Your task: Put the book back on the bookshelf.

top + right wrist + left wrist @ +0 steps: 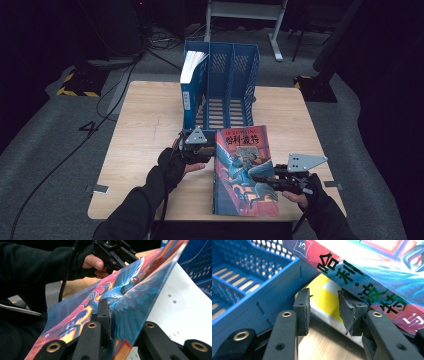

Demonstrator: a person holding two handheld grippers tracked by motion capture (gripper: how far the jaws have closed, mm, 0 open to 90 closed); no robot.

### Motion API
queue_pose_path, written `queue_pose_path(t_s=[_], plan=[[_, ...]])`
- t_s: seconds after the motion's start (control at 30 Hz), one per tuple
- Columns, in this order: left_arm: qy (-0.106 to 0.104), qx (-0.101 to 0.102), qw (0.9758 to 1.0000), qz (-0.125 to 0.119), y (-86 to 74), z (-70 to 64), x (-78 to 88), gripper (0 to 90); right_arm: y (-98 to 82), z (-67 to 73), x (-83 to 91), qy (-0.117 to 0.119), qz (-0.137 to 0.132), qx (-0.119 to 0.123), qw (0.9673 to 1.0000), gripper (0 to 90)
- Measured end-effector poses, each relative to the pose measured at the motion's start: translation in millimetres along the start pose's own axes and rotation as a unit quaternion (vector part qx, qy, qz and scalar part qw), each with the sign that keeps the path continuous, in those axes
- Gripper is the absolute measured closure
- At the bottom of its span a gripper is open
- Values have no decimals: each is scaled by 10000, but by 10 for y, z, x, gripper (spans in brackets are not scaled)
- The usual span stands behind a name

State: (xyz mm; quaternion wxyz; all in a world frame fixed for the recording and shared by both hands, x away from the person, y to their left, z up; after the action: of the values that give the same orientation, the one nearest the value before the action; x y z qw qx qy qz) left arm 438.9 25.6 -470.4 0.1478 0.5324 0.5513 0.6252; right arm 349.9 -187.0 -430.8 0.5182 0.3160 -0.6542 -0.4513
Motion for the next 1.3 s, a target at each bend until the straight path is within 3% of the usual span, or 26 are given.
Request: queue_pose_path(t_s=[0.2,0.3,0.43,0.6,0.77,0.97,1.07,1.3], plan=[[-168,-24,9998,-109,148,-59,-23,632,38,31,97,63,-249,108,9996,784],[-209,11,9997,-102,226,-36,-48,636,58,6,124,-110,-247,114,9996,785],[-313,33,9994,-167,342,-21,-36,696,78,1,141,-92,-361,142,9992,784],[-430,-50,9989,-190,479,-33,-4,891,122,2,140,-213,-402,339,9984,784],[-487,-104,9984,-261,587,-75,39,899,106,-18,158,-359,-373,358,9980,790],[-621,-387,9968,-316,767,-211,56,900,74,-62,125,-513,-228,397,9976,789],[-672,-509,9955,-438,892,-299,86,900,84,-120,101,-674,-215,401,9967,837],[-589,-505,9953,-584,967,-264,198,900,126,-184,46,-970,-171,439,9942,873]])
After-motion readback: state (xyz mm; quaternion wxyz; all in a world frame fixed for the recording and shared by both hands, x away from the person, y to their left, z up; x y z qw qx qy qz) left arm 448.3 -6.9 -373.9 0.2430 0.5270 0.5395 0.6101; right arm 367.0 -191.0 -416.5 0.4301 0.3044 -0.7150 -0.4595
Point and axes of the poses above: each handheld gripper's, and its own axes: x roughly backward along the jaws, y roughly out of its top, z roughly to its left, the point moved 7 cm from there along -x, roughly forward along the jaws, and after that the axes turned 8 degrees about x, right-handed, at the moved point
